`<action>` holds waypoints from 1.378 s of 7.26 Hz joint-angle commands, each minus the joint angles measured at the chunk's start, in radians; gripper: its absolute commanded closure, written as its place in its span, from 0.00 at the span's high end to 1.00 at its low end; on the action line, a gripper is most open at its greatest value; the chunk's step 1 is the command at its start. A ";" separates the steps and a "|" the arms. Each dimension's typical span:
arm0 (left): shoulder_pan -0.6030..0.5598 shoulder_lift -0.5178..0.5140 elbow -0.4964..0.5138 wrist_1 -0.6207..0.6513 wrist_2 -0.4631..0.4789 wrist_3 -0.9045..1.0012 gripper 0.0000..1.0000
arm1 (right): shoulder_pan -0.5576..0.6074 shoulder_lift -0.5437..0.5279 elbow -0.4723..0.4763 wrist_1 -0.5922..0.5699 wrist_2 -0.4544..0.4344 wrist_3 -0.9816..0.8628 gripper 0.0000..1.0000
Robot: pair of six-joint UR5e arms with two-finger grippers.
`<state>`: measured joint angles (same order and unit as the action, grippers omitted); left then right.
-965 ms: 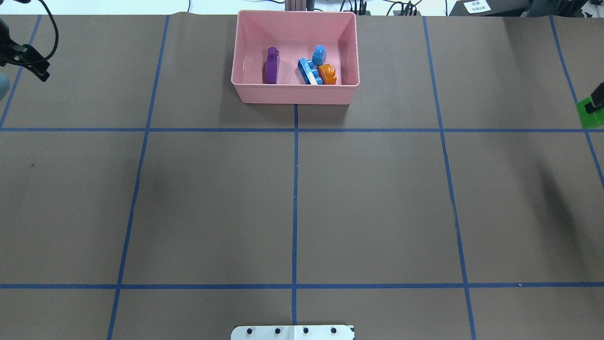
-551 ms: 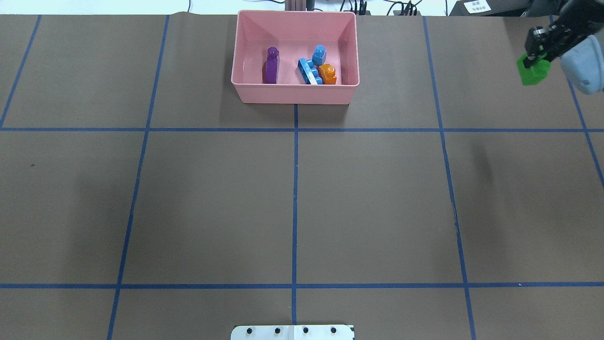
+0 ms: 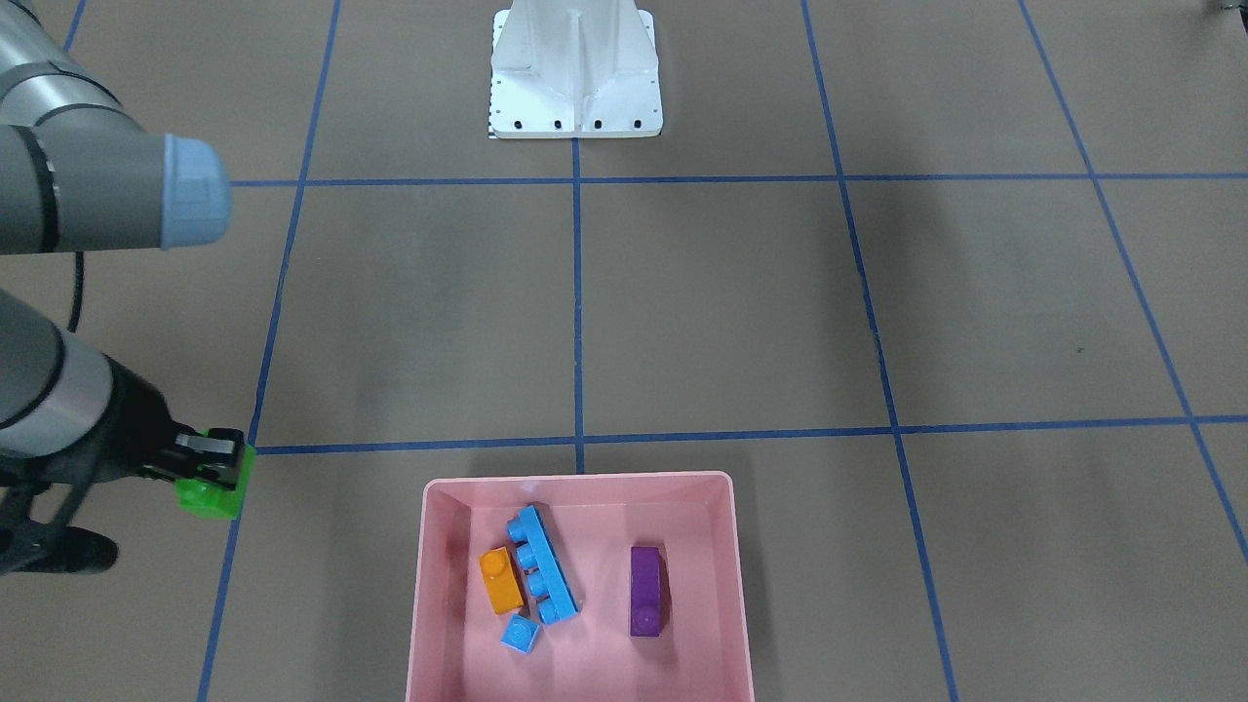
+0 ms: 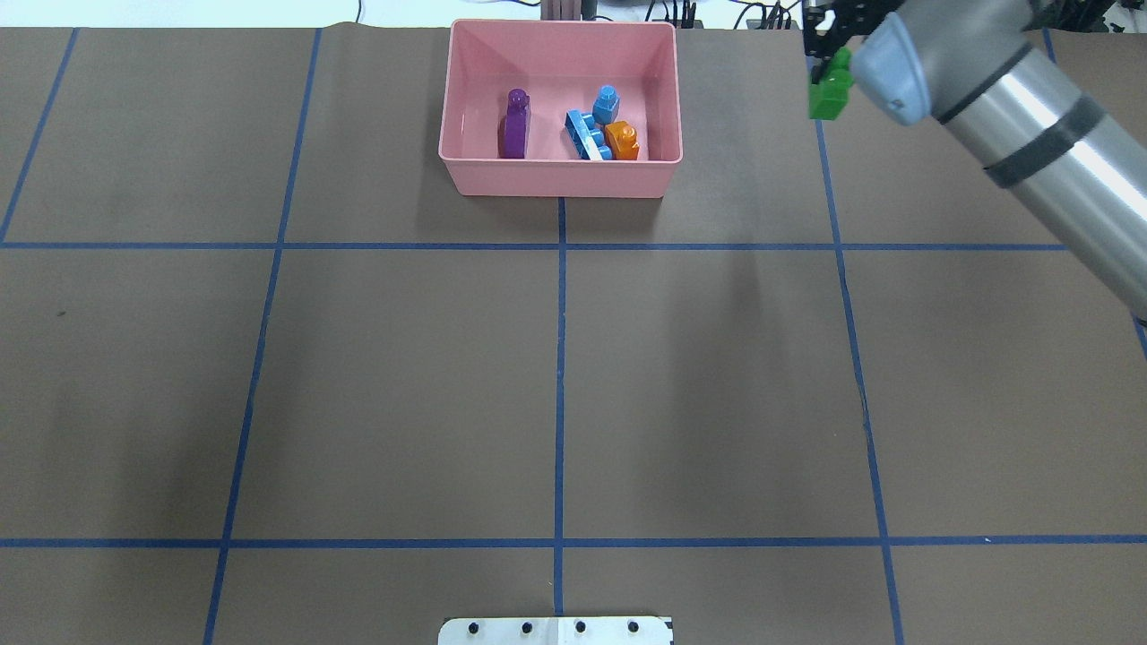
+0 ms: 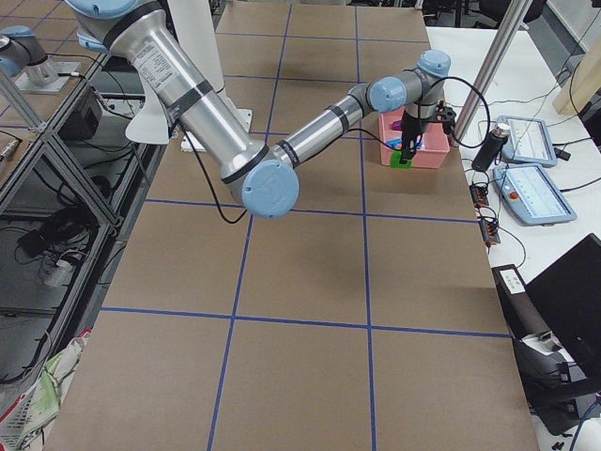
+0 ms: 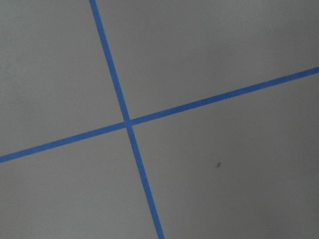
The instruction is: Put all blocks into box
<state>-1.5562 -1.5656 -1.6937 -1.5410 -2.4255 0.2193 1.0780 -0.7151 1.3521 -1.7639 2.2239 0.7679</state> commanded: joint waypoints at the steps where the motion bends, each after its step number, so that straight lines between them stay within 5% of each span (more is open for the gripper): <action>1: -0.004 0.004 0.002 -0.002 -0.006 0.006 1.00 | -0.091 0.196 -0.243 0.125 -0.078 0.155 0.00; 3: -0.004 0.004 0.002 -0.005 -0.009 0.006 1.00 | -0.165 0.288 -0.496 0.407 -0.177 0.307 0.00; 5: -0.004 0.003 0.002 -0.008 -0.009 0.006 1.00 | -0.204 0.365 -0.608 0.432 -0.230 0.307 0.00; 6: -0.004 0.003 0.002 -0.008 -0.009 0.006 1.00 | -0.222 0.362 -0.625 0.431 -0.284 0.298 0.58; 7: -0.002 0.001 0.003 -0.010 -0.010 0.006 1.00 | -0.221 0.359 -0.625 0.425 -0.311 0.250 1.00; 10: -0.005 0.018 0.009 -0.013 -0.010 -0.006 1.00 | -0.117 0.324 -0.590 0.402 -0.177 0.115 1.00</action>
<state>-1.5593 -1.5623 -1.6845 -1.5516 -2.4349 0.2191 0.9136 -0.3686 0.7382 -1.3482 1.9700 0.9348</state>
